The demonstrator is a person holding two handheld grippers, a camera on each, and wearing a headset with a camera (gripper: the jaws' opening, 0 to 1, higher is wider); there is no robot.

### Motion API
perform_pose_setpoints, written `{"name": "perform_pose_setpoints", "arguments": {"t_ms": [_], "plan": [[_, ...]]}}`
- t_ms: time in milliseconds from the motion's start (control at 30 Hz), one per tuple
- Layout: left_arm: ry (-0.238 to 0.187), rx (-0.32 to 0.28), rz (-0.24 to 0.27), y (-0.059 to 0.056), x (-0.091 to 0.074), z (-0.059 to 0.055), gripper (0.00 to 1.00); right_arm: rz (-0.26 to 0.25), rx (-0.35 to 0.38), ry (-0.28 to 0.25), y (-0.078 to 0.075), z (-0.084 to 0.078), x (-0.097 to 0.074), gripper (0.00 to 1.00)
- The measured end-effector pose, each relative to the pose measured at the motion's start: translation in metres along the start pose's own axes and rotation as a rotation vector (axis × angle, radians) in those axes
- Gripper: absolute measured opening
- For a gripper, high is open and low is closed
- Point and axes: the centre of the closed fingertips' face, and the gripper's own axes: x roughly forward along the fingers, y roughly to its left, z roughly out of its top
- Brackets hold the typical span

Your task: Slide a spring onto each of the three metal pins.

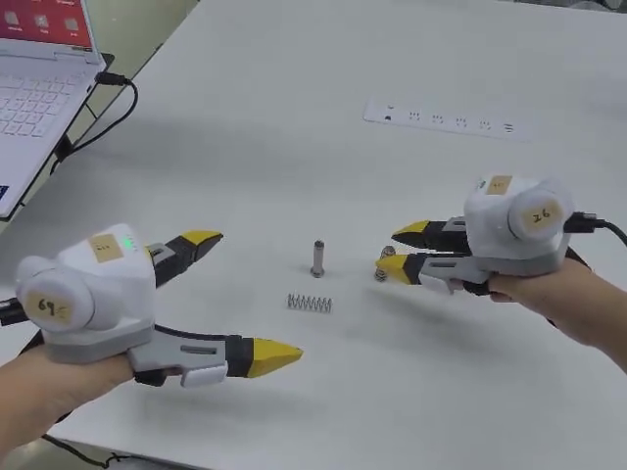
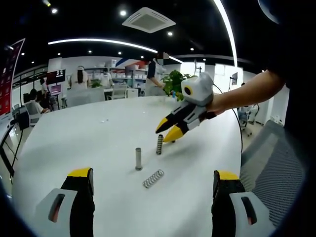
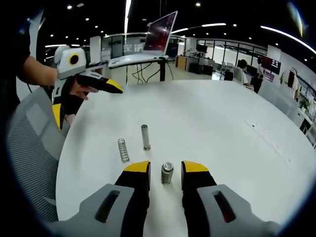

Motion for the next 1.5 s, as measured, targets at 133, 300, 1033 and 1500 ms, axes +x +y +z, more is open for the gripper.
{"name": "perform_pose_setpoints", "arguments": {"t_ms": [133, 300, 1033, 1500], "plan": [[0.002, 0.000, -0.006, -0.001, 0.001, 0.000, 0.98, -0.002, -0.004, -0.009, 0.001, 0.002, -0.002, 0.25], [0.001, 0.002, -0.007, -0.002, 0.001, 0.000, 0.98, -0.007, 0.004, -0.024, 0.002, 0.004, -0.005, 0.28], [-0.004, 0.002, -0.020, -0.006, 0.004, 0.003, 0.98, -0.015, 0.057, -0.140, 0.016, 0.021, -0.029, 0.39], [-0.009, 0.000, -0.024, -0.007, 0.002, 0.004, 0.98, 0.038, 0.039, -0.187, 0.045, 0.031, -0.033, 0.34]]}}
